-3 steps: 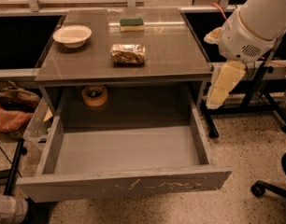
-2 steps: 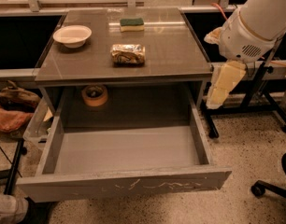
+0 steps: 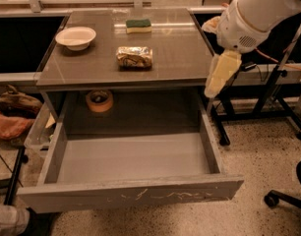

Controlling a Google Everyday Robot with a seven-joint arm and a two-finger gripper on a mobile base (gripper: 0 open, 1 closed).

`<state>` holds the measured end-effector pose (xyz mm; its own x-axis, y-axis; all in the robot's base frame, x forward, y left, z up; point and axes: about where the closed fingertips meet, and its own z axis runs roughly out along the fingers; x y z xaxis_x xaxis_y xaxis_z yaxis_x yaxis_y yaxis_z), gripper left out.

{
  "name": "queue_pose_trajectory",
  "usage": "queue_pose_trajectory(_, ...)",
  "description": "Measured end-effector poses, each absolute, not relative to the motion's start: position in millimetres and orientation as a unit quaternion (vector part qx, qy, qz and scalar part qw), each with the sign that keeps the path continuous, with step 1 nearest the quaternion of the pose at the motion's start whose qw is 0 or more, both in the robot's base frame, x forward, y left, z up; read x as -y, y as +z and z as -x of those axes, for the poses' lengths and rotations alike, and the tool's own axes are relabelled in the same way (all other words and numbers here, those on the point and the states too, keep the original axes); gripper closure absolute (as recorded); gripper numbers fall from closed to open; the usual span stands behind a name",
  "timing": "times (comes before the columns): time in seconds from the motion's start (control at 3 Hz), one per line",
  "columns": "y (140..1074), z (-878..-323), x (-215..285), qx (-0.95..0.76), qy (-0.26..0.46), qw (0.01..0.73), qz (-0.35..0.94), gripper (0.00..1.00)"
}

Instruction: Place orange can into top drawer

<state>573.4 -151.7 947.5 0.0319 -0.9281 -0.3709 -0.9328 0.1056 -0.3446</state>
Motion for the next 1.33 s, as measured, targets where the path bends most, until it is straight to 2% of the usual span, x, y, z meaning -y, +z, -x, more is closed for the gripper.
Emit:
queue_pose_trajectory(0.33,950.2,-626.3,117.3,-0.657,0.017,0.289,0.696,0.00)
queue_pose_trajectory(1.0,959.0,-638.7,110.4,-0.649,0.014,0.304,0.697,0.00)
queue_pose_trajectory(1.33,952.8,-668.4,95.4,-0.630,0.029,0.323,0.706,0.00)
